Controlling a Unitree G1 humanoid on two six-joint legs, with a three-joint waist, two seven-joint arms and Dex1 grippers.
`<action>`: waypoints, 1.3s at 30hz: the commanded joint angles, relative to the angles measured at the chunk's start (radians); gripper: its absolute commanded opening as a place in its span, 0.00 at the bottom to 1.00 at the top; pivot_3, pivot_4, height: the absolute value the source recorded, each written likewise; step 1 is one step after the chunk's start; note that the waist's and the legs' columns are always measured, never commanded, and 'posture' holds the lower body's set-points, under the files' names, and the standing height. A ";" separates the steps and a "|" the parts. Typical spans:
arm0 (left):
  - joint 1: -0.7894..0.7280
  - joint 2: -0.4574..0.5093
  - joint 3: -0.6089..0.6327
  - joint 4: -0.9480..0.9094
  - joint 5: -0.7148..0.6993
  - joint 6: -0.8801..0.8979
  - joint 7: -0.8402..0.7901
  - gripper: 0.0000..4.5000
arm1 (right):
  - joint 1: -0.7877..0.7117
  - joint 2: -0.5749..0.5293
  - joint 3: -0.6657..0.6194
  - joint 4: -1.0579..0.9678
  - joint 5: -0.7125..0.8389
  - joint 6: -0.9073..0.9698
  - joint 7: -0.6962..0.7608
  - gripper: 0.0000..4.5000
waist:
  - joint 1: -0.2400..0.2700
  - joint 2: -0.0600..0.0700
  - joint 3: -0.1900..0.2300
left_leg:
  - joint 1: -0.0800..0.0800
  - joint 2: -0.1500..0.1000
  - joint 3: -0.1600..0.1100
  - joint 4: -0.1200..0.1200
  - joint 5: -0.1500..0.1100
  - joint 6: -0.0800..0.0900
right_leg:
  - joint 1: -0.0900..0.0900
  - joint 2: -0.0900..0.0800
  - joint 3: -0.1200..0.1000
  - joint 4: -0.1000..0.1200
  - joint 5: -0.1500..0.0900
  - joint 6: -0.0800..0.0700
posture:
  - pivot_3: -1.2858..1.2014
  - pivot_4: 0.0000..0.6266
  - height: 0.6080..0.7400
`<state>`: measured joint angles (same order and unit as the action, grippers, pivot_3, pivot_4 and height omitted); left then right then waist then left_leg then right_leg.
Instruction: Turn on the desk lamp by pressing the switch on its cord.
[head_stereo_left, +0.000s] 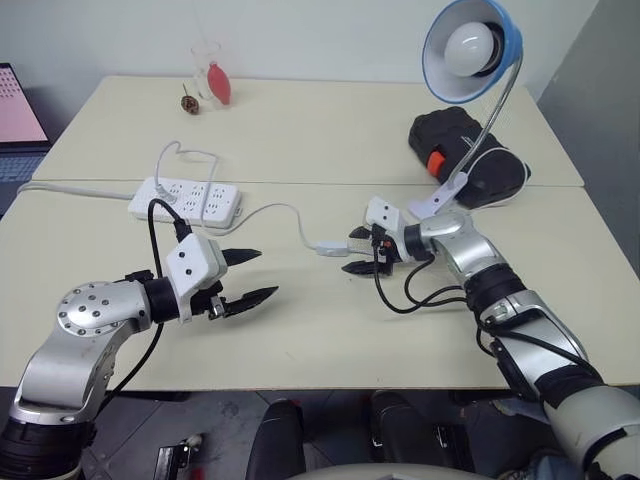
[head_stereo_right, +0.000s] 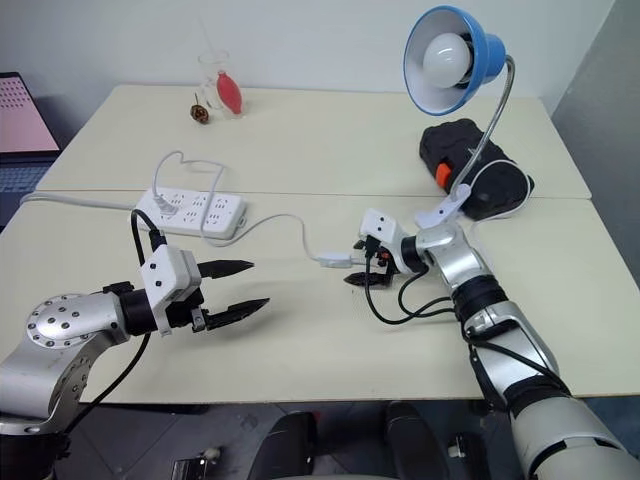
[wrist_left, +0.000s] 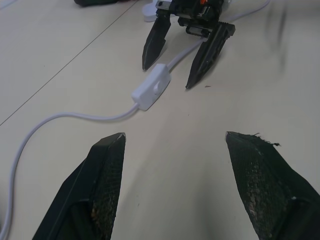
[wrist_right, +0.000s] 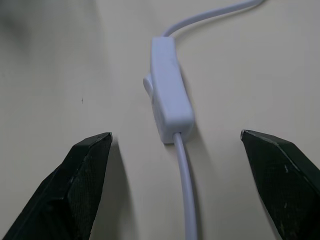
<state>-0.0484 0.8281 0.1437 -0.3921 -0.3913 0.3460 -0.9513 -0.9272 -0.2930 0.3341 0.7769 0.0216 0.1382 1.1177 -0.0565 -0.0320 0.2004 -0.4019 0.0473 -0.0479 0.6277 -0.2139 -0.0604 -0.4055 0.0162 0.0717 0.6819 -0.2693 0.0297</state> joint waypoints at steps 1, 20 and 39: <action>-0.003 0.014 0.020 -0.035 -0.005 0.001 0.004 0.73 | -0.039 0.010 -0.032 0.029 -0.003 -0.033 -0.001 0.84 | 0.000 0.000 0.000 | 0.000 0.000 0.000 0.000 0.000 0.000 | 0.000 0.000 0.000 0.000 0.000 0.000 | 0.52 0.24 1.00; -0.045 0.002 0.008 -0.041 -0.009 0.032 0.038 0.73 | 0.006 -0.007 -0.035 -0.058 0.002 -0.043 0.056 0.08 | 0.001 0.000 0.000 | 0.000 0.000 0.000 0.000 0.000 0.000 | 0.000 0.000 0.000 0.000 0.000 0.000 | 0.52 0.24 1.00; -0.262 0.021 -0.175 -0.031 -0.032 0.103 -0.103 0.73 | 0.215 -0.160 -0.024 -0.824 0.108 0.357 0.071 0.08 | 0.000 0.001 0.000 | 0.000 0.000 -0.001 0.000 0.000 0.000 | 0.000 0.000 -0.001 0.000 0.000 0.001 | 0.52 0.24 1.00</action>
<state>-0.2878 0.8387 -0.0200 -0.4206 -0.4348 0.4674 -1.0372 -0.7159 -0.4452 0.3114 0.0155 0.1057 0.4708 1.1969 -0.0567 -0.0313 0.2008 -0.4023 0.0470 -0.0491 0.6278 -0.2139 -0.0604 -0.4054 0.0165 0.0712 0.6818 -0.2697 0.0305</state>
